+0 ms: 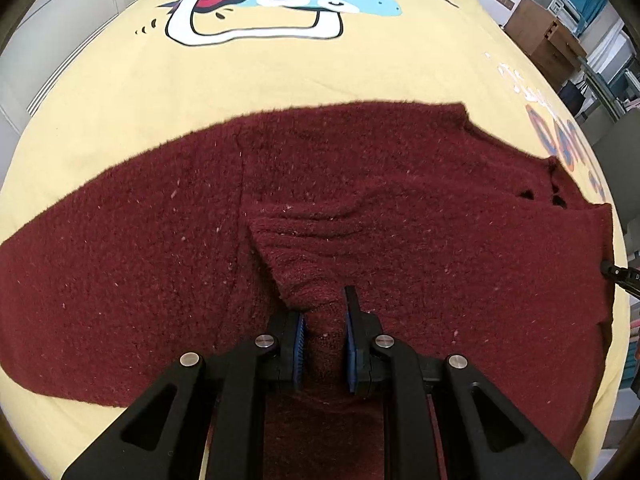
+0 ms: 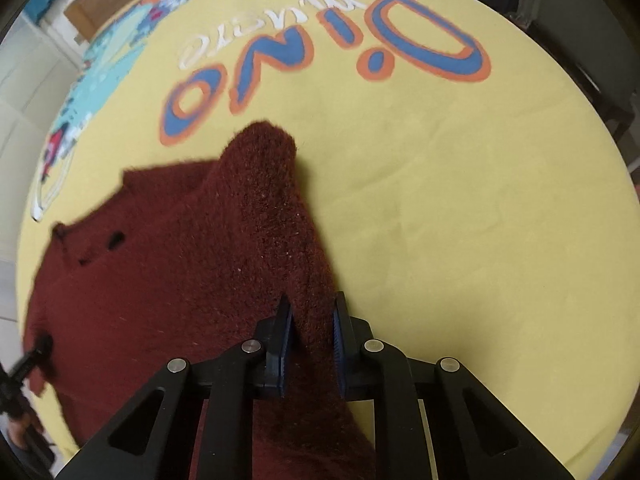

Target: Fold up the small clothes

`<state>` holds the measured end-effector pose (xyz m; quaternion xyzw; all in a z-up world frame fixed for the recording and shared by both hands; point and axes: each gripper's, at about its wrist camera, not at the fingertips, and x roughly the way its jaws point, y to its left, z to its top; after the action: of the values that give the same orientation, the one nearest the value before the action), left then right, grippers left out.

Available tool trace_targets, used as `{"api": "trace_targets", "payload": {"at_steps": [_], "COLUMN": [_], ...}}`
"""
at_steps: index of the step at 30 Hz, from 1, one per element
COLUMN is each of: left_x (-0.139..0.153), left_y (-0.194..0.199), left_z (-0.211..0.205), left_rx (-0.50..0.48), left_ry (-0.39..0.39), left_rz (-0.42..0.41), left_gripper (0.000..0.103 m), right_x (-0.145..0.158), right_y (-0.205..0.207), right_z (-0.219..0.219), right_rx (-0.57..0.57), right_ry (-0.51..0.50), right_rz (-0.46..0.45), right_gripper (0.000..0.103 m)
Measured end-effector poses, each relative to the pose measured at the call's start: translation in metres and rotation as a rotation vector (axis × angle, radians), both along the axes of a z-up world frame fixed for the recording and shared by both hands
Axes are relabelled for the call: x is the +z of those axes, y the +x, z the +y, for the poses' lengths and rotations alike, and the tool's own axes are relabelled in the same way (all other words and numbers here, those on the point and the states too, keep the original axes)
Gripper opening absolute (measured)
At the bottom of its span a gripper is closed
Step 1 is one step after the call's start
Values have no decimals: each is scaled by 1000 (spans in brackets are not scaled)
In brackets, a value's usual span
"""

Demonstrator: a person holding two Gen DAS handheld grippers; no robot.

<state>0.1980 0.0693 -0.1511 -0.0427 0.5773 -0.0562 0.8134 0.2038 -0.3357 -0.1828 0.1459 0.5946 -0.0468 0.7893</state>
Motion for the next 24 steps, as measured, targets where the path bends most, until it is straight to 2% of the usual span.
{"api": "trace_targets", "payload": {"at_steps": [5, 7, 9, 11, 12, 13, 14, 16, 17, 19, 24], "left_x": [-5, -6, -2, 4, 7, 10, 14, 24, 26, 39, 59], "left_y": [-1, 3, 4, 4, 3, 3, 3, 1, 0, -2, -13], "left_z": [-4, -8, -10, -10, -10, -11, -11, -14, -17, -29, -61], "left_rx": [-34, -42, -25, -5, 2, 6, 10, 11, 7, -15, -86], "left_ry": [34, 43, 66, 82, 78, 70, 58, 50, 51, 63, 32], "left_rz": [-20, -21, -20, -28, -33, -37, -45, -71, -82, -127, -212], "left_gripper": [20, 23, 39, 57, 63, 78, 89, 99, 102, 102, 102], "right_x": [-3, 2, 8, 18, 25, 32, 38, 53, 63, 78, 88], "right_y": [4, 3, -2, -8, -11, -15, -20, -26, -28, -38, -51], "right_z": [1, 2, 2, 3, 5, 7, 9, 14, 16, 29, 90], "right_rx": [-20, -11, -4, 5, 9, 11, 14, 28, 40, 77, 177], "right_ry": [9, 6, 8, -20, -50, -77, -95, -118, -126, -133, -117], "right_rz": [2, -20, -53, -84, -101, -122, -142, -198, -227, -274, -345], "right_gripper": [19, 25, 30, 41, 58, 73, 78, 85, 87, 102, 102]}}
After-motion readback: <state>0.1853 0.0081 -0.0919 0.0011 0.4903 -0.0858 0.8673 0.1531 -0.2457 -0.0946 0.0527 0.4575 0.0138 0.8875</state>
